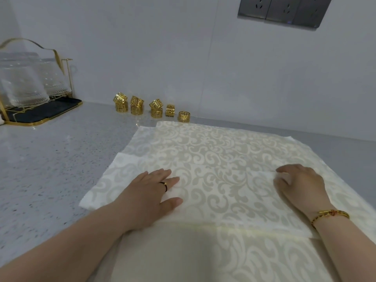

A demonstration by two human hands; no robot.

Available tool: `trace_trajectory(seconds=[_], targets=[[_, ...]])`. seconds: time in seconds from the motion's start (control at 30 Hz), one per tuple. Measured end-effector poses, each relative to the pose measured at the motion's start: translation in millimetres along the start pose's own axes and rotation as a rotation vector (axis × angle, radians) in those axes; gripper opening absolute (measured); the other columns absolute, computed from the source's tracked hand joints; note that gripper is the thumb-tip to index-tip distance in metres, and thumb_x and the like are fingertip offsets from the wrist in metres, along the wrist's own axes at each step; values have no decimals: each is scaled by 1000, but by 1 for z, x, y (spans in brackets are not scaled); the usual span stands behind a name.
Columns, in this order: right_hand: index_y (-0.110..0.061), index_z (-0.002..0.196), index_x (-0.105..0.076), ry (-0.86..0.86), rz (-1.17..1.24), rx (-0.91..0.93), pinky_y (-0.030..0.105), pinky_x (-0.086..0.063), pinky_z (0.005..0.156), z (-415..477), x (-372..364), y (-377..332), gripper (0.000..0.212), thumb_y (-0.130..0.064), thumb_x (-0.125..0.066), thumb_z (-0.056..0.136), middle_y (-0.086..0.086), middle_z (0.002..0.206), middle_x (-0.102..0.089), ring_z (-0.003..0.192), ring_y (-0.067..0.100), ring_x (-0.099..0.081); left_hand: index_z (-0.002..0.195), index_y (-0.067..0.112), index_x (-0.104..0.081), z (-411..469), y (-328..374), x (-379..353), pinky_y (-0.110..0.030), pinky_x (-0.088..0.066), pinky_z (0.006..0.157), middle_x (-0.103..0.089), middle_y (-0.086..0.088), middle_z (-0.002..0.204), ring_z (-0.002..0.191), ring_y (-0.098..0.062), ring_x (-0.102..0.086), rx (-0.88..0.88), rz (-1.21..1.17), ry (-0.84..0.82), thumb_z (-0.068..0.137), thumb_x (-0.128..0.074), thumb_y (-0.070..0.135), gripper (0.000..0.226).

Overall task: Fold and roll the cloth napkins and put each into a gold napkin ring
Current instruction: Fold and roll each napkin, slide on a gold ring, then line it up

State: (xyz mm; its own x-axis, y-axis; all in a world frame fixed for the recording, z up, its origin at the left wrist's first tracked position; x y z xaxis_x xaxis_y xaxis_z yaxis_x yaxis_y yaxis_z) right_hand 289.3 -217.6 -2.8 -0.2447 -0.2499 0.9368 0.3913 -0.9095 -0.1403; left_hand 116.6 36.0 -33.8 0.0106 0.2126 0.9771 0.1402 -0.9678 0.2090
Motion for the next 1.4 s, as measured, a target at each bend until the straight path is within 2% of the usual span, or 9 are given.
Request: trace_trajectory(seconds=[0.13, 0.27, 0.33, 0.4, 0.5, 0.63, 0.8, 0.9, 1.4], targets=[[-8, 80, -70, 328, 282, 399, 37, -43, 86, -25, 24, -60, 25, -20, -49, 77, 8, 87, -72, 92, 28, -63, 146, 34, -5, 1, 2, 0, -21, 8, 110, 2, 12, 155, 140, -2, 7, 1, -4, 19, 44, 13, 71, 109], [-14, 96, -70, 84, 294, 730, 25, -46, 88, -65, 1, -125, 38, -36, -41, 83, 4, 103, -70, 103, 18, -62, 146, 33, -7, 2, 1, -2, -24, 7, 111, 2, 11, 155, 141, -3, 6, 17, 11, -6, 52, 10, 70, 102], [-18, 121, -58, -135, 153, 755, 23, -31, 103, -69, -15, -132, 67, -60, -17, 89, 4, 130, -56, 123, 19, -51, 146, 33, -7, 2, 0, -2, -30, 7, 113, 3, 10, 155, 141, -5, 8, 45, 16, -23, 76, -4, 70, 78], [-25, 140, -34, -320, 166, 642, 9, 0, 105, -60, -24, -115, 105, -78, 10, 61, -3, 151, -25, 140, 10, -20, 146, 34, -6, 1, -1, -1, -38, 8, 113, 5, 9, 155, 141, -7, 11, 98, 9, -45, 92, -19, 59, 60], [-33, 144, -17, -399, 58, 471, 14, 2, 108, -40, -27, -80, 132, -88, 28, 32, -9, 155, -8, 142, 6, -4, 146, 34, -5, 2, -2, -1, -43, 9, 113, 7, 9, 155, 141, -9, 13, 135, 6, -53, 92, -23, 57, 61], [-30, 146, -7, -484, 3, 266, 26, 1, 114, -24, -24, -46, 65, -62, -18, 90, -8, 155, 1, 143, 10, 1, 146, 35, -5, 2, -6, 0, -43, 9, 113, 7, 10, 155, 141, -9, 13, 171, 2, -45, 91, -23, 60, 63], [-21, 141, -32, -415, 38, 146, 29, -17, 112, -2, -15, -28, 51, -43, -36, 95, 0, 151, -25, 138, 18, -22, 145, 35, -3, 3, -8, 1, -41, 9, 114, 8, 11, 155, 141, -8, 14, 170, -7, -37, 85, -18, 69, 71], [-18, 125, -51, -359, 180, 77, 29, -31, 101, 25, -10, -42, 35, -33, -45, 94, 2, 137, -45, 124, 21, -43, 145, 38, 0, 3, -7, 0, -41, 9, 113, 9, 12, 154, 141, -7, 15, 140, -15, -34, 29, 20, 93, 130], [-18, 143, -23, -414, 118, 101, 36, -30, 108, 156, -87, -135, 52, -26, -39, 95, 8, 146, -35, 131, 29, -36, 139, 43, 20, 10, -18, -7, -41, 16, 111, 28, 28, 129, 121, 4, 32, 80, 55, -84, 16, 40, 76, 129]])
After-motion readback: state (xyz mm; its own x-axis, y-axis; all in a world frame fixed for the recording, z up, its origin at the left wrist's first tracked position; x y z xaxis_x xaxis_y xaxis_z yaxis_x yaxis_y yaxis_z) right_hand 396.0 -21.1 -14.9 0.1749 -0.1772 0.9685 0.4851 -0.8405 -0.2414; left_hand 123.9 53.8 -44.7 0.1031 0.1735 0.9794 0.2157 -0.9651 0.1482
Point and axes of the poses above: each hand's wrist, its own z-axis towards the middle knuckle, its own x-axis out of the back of the hand, y = z × x, the point moved 3 cm from there along z, towards the middle knuckle
